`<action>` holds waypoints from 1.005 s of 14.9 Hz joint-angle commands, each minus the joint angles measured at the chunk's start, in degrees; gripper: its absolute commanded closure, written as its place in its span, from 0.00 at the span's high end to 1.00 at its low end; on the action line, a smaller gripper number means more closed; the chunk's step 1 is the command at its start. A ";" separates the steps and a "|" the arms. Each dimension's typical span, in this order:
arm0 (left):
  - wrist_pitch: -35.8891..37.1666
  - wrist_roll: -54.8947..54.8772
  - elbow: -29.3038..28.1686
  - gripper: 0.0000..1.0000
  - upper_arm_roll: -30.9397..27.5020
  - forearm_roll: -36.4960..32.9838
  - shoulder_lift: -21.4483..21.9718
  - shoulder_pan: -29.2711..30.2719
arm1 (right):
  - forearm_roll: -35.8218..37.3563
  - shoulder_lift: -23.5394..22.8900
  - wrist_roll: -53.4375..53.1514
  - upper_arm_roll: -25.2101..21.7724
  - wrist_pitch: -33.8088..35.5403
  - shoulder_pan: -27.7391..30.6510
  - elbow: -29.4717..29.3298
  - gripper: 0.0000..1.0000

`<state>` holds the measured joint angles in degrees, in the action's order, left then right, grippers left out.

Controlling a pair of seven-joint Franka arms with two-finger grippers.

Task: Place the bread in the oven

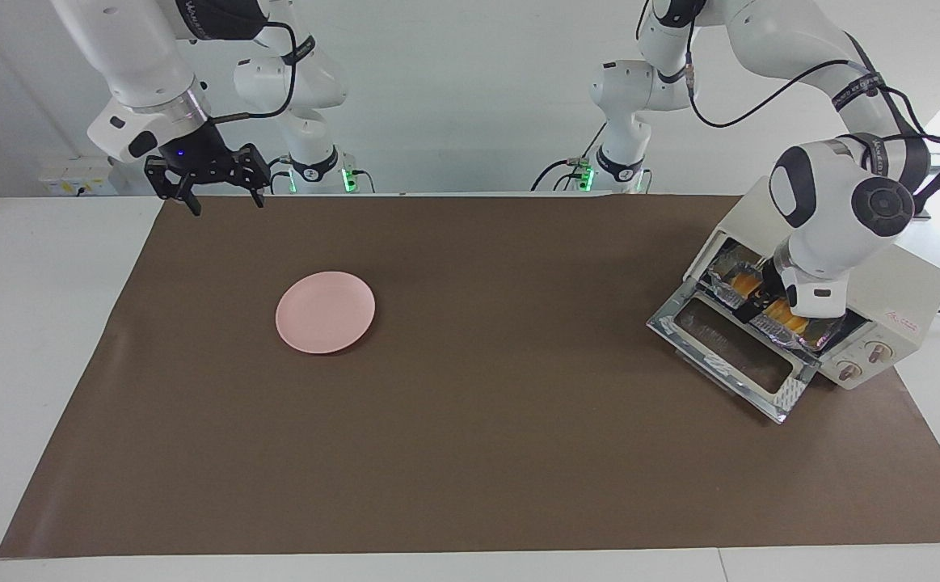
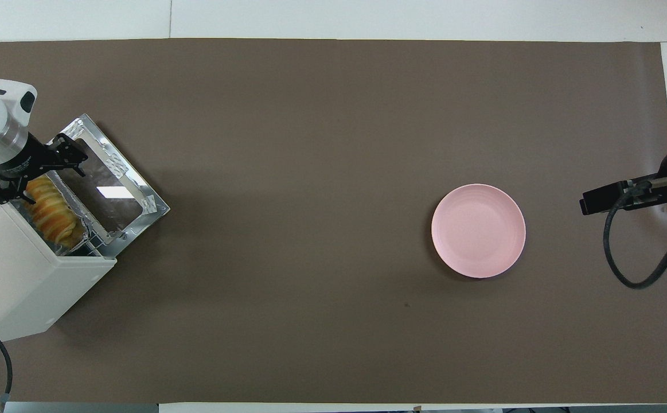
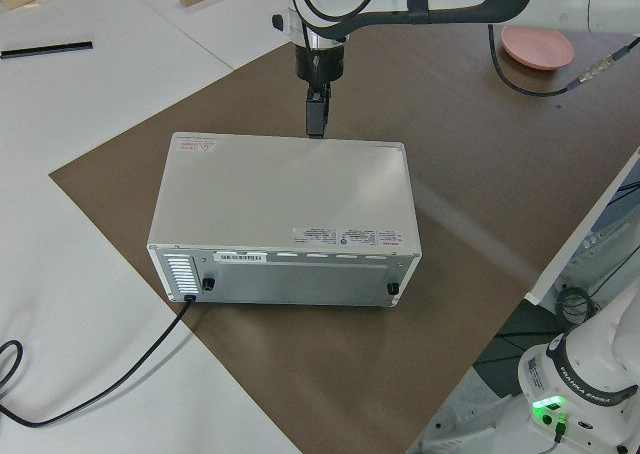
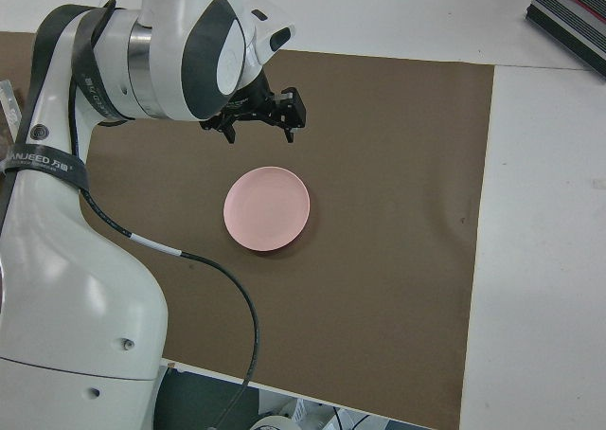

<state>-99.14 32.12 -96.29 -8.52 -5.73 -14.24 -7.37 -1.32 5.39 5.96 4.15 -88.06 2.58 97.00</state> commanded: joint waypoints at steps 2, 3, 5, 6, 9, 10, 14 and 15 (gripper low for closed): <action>1.59 -7.92 3.30 1.00 0.34 -0.60 1.41 -0.54 | 0.44 0.67 0.28 0.50 0.35 0.76 0.64 1.00; 0.89 -10.30 3.39 1.00 0.34 -0.51 2.37 -0.45 | 0.44 0.67 0.28 0.50 0.35 0.76 0.64 1.00; 0.71 -14.61 3.39 1.00 0.26 -0.42 4.83 0.25 | 0.44 0.67 0.28 0.50 0.35 0.76 0.64 1.00; 0.71 -16.54 3.39 1.00 0.17 -0.33 6.23 0.42 | 0.44 0.67 0.28 0.50 0.35 0.76 0.64 1.00; 1.58 -21.99 2.52 1.00 0.08 0.98 10.97 1.91 | 0.44 0.67 0.28 0.50 0.35 0.76 0.64 1.00; 2.28 -22.53 1.99 1.00 0.17 1.07 12.38 2.09 | 0.44 0.67 0.28 0.50 0.35 0.76 0.64 1.00; 6.51 -24.02 0.15 1.00 0.17 2.04 17.92 2.01 | 0.44 0.67 0.28 0.50 0.35 0.76 0.64 1.00; 6.68 -25.77 0.14 1.00 0.17 3.35 18.28 2.01 | 0.44 0.67 0.28 0.50 0.35 0.76 0.64 1.00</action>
<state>-93.01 9.13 -93.25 -8.51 -4.33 1.02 -5.59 -1.32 5.39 5.96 4.15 -88.06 2.58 97.00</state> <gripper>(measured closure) 0.000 0.000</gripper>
